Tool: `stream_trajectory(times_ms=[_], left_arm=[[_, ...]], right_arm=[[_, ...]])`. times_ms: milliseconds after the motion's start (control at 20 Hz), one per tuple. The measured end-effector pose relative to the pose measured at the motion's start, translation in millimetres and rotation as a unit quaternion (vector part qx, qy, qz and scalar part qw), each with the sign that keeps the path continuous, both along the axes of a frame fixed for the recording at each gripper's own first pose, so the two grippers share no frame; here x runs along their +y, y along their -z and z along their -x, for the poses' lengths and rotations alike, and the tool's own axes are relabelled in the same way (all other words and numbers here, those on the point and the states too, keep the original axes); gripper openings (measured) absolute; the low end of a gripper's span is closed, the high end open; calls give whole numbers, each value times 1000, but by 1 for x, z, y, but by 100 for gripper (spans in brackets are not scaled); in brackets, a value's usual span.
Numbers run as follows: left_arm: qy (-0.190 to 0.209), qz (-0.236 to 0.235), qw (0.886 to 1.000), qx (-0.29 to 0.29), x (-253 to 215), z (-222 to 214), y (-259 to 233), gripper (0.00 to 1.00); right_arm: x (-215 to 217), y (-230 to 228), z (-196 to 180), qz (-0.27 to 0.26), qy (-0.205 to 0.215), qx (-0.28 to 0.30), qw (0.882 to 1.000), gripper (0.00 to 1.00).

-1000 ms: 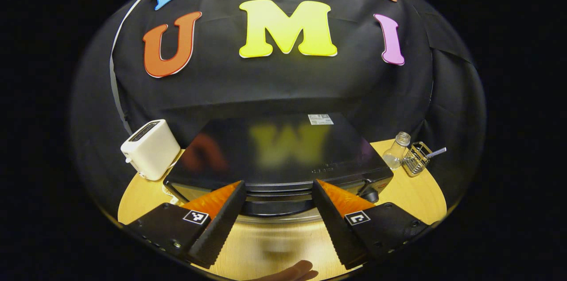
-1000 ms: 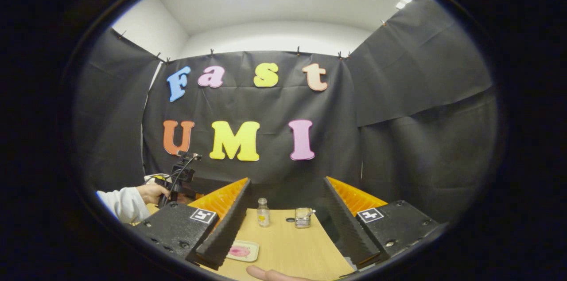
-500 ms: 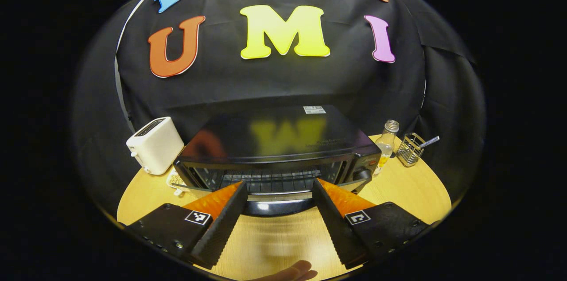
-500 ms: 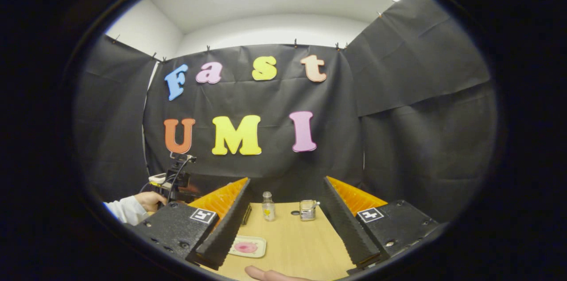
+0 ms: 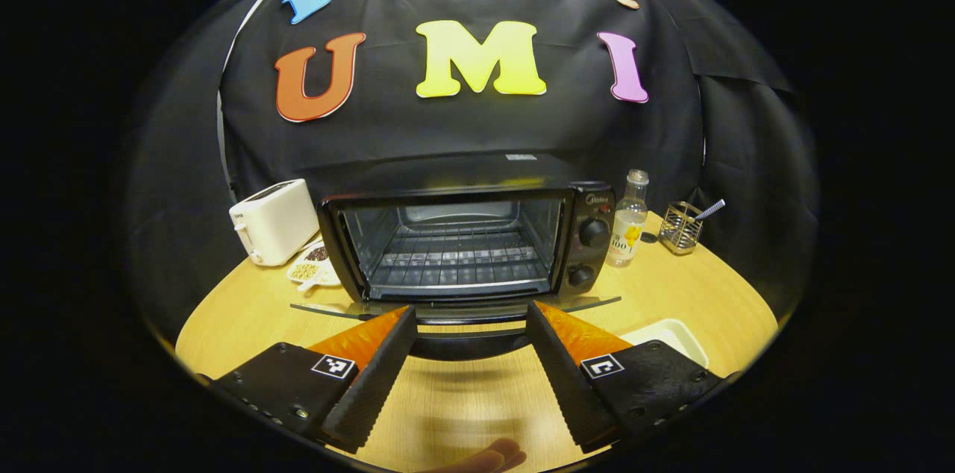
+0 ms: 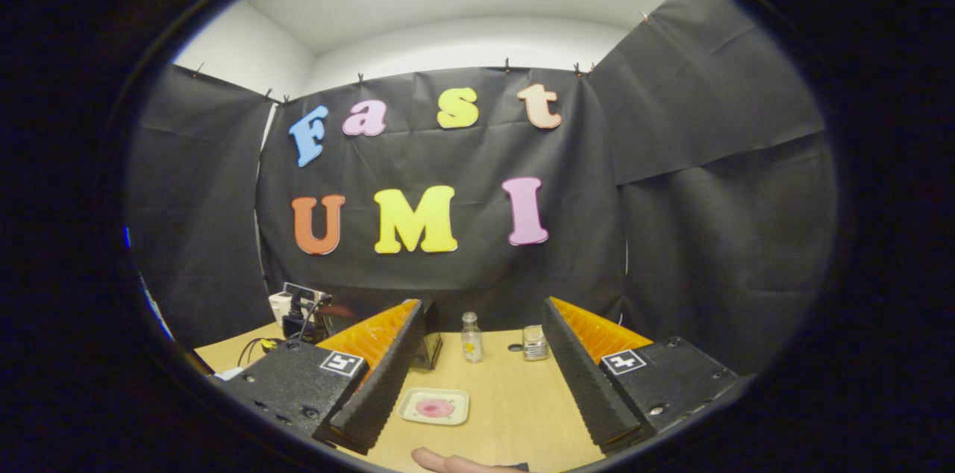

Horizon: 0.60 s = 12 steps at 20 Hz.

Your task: Open the electric oven with the left hand, put the food in, and close the electric oven.

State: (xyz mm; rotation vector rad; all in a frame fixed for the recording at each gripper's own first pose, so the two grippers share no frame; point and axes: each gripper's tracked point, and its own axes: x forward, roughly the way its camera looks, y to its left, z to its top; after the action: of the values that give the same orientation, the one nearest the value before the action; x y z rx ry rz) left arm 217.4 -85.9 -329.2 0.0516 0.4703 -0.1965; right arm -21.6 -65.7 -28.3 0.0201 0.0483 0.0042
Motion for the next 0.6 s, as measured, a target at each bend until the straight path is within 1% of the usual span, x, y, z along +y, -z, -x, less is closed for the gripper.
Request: stream_trajectory(times_ms=[50,150,250,350,500,550,600], left_arm=[[-1,3,1000,-1,1,6,6,94],[0,-1,1000,-2,2,13,18,94],[-2,1,1000,13,3,26,38,94],[2,-8,1000,14,3,31,47,95],[-8,0,1000,26,3,36,60,95],[-8,2,999,32,-1,39,64,94],[-9,4,999,39,-1,41,69,94]], right_arm=[[3,3,0,1,-3,3,1000,100],[8,9,-2,8,-4,9,1000,100],[13,16,-6,20,-3,17,1000,100],[17,24,-14,28,1,27,999,100],[37,29,-26,23,-18,19,999,100],[39,38,-30,24,-21,25,999,100],[42,46,-33,28,-23,36,999,96]])
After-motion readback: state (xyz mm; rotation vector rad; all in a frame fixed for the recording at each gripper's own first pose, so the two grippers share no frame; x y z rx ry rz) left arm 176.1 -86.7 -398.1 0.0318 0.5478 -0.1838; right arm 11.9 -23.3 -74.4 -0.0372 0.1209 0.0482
